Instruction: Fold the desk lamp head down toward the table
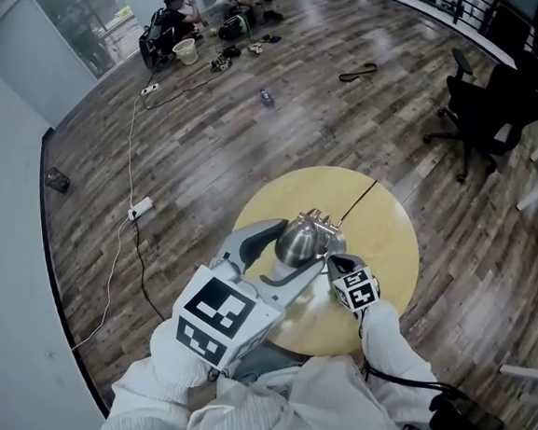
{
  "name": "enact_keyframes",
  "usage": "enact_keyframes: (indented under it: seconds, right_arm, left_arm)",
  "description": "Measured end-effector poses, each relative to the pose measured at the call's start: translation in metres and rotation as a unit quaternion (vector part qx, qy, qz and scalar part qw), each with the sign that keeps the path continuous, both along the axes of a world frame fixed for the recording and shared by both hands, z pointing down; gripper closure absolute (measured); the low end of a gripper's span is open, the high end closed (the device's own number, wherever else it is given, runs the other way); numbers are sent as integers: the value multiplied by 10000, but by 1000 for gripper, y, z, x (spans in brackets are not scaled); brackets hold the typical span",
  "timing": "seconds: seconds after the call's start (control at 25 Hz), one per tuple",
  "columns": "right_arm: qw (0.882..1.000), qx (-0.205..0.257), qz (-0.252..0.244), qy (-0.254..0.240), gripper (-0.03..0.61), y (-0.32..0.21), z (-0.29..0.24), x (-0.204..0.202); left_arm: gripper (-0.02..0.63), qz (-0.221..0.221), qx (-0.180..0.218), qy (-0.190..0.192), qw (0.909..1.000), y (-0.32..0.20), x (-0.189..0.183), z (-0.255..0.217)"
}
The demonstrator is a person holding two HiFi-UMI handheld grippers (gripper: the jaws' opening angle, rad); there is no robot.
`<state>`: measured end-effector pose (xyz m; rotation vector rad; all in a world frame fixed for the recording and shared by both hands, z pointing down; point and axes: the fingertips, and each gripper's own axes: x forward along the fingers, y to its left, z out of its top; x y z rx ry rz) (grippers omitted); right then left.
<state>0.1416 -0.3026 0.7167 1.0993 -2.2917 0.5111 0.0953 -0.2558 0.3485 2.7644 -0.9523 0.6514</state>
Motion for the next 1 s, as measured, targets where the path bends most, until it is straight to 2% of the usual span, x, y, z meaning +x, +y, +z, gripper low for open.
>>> enact_keyframes:
  seconds: [0.32,0.56,0.68,0.88,1.0]
  right_arm:
    - [9999,23,-122,80,568,4,0,-6]
    - [9999,32,-93,62,568,3,1,-4]
    - [9999,45,-89,72,568,1,1,-3]
    - [9999,48,-39,86,568,2,1,-4]
    - [9999,53,9,102,568,1,-1,-4]
  left_arm:
    - [322,-56,-325,9,9995,20,-15,14]
    - [322,84,-582,-349,9977,42,-28,56]
    - [322,56,-549,-296,9980,46,-32,67]
    - [322,75,-571,-620,9964,61,-41,100]
    - [322,49,-391,-447,9982,63,-44,106]
